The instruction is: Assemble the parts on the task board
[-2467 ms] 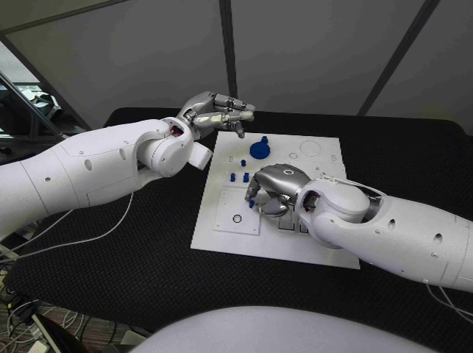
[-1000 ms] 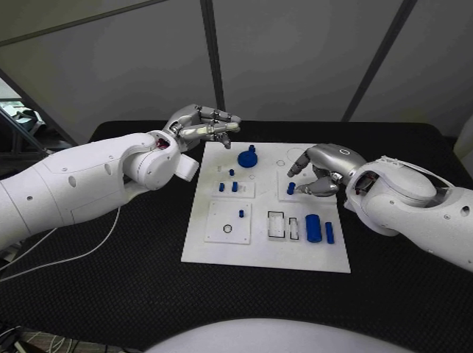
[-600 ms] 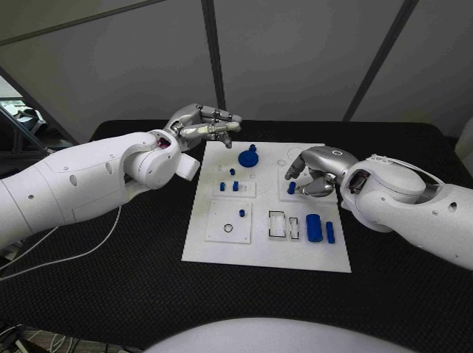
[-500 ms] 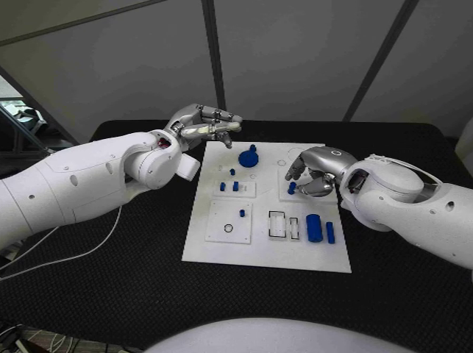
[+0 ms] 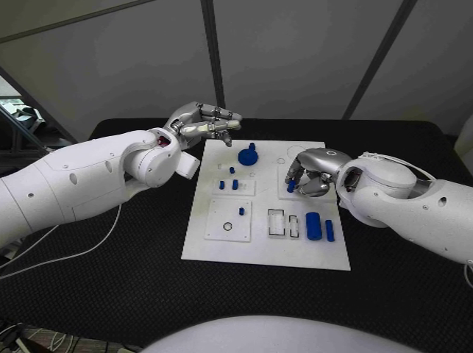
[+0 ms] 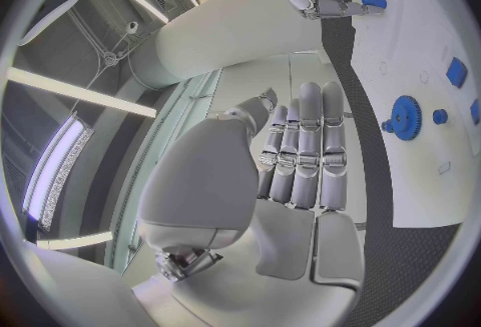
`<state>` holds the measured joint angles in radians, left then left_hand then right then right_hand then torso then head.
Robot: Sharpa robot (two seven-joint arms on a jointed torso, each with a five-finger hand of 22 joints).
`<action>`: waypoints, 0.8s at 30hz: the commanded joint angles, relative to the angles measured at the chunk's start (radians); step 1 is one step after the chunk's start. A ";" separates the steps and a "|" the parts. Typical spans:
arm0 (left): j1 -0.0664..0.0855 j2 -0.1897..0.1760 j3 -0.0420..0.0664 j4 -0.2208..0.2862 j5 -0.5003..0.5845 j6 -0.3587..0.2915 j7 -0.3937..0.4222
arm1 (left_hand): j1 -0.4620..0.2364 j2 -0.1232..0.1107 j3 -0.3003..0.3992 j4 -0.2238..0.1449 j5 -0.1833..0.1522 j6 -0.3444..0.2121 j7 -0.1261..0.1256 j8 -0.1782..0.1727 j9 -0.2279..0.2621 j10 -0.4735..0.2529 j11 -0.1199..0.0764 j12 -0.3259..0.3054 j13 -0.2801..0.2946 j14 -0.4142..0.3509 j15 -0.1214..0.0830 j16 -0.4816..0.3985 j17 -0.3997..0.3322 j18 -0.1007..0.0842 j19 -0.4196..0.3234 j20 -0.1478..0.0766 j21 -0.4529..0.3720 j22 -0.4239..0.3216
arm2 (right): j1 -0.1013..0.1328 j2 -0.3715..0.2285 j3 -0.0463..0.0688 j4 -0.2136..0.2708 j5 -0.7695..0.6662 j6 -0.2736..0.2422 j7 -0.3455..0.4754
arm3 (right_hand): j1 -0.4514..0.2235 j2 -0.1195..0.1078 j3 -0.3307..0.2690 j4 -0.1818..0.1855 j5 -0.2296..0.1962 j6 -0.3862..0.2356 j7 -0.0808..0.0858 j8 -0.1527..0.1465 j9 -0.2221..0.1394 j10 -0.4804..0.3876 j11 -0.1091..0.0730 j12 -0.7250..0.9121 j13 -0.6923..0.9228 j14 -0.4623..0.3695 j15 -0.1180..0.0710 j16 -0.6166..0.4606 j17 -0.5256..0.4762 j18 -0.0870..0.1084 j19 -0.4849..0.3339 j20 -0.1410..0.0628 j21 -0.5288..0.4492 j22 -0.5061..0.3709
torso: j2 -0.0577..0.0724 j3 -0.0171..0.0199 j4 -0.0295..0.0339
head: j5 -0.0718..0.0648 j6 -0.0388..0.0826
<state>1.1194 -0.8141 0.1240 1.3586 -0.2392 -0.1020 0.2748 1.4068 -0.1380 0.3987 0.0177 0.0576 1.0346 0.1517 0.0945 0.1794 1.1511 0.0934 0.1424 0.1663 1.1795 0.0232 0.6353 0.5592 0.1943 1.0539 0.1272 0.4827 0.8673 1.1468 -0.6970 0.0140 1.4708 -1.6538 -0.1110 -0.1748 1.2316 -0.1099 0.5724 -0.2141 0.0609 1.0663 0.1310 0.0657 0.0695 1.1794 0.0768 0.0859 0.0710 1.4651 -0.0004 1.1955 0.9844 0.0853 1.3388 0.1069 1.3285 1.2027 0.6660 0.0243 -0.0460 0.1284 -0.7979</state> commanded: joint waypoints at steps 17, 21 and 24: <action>0.002 -0.001 0.001 0.000 0.006 0.009 0.005 | 0.002 0.005 -0.005 -0.006 -0.006 0.000 0.005 -0.005 0.002 -0.001 0.003 -0.004 0.002 -0.007 0.000 -0.006 -0.002 -0.013 -0.005 0.000 -0.003 -0.002 | 0.001 -0.003 0.000 0.012 0.000 -0.033 0.020 | -0.023 0.014 0.013 0.028 -0.001 0.093 -0.015 0.027 0.017 0.080 -0.019 -0.005 0.004 0.022 -0.020 0.050 0.049 -0.017 0.054 -0.013 0.058 0.078 | 0.000 0.0006 -0.0006 | 0.003 -0.006; 0.002 -0.001 0.001 -0.001 0.006 0.009 0.005 | 0.004 0.005 -0.005 -0.008 -0.006 0.000 0.005 -0.005 0.002 -0.001 0.003 -0.004 0.003 -0.007 0.000 -0.006 -0.002 -0.013 -0.004 0.000 -0.003 -0.003 | 0.001 -0.008 0.001 0.019 0.003 -0.071 0.019 | -0.026 0.032 0.006 0.048 -0.001 0.126 -0.028 0.038 0.028 0.112 -0.032 -0.002 0.010 0.022 -0.033 0.061 0.059 -0.023 0.071 -0.025 0.076 0.105 | -0.001 0.0005 0.0001 | 0.001 -0.006; 0.002 0.000 0.001 -0.002 0.006 0.010 0.005 | 0.005 0.005 -0.005 -0.008 -0.006 0.000 0.004 -0.005 0.002 -0.001 0.003 -0.004 0.003 -0.007 0.000 -0.006 -0.002 -0.013 -0.004 0.000 -0.003 -0.003 | 0.001 -0.017 0.001 0.029 0.005 -0.099 0.018 | -0.026 0.036 0.004 0.052 -0.001 0.130 -0.029 0.038 0.030 0.116 -0.034 -0.003 0.010 0.023 -0.034 0.064 0.063 -0.024 0.074 -0.027 0.079 0.110 | -0.001 0.0007 -0.0003 | 0.002 -0.006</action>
<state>1.1194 -0.8152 0.1240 1.3568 -0.2391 -0.1016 0.2744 1.4068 -0.1380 0.3959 0.0149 0.0576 1.0346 0.1518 0.0945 0.1801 1.1511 0.0933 0.1424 0.1678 1.1795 0.0232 0.6353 0.5583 0.1942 1.0539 0.1272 0.4827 0.8662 1.1461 -0.7114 0.0141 1.4931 -1.6523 -0.1462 -0.1670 1.2058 -0.0901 0.5781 -0.1677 0.0579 1.1779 0.1096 0.0974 0.0806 1.2865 0.0447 0.0811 0.0804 1.4633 -0.0272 1.2553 1.0461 0.0690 1.4053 0.0802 1.4010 1.3082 0.6653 0.0248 -0.0461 0.1302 -0.8042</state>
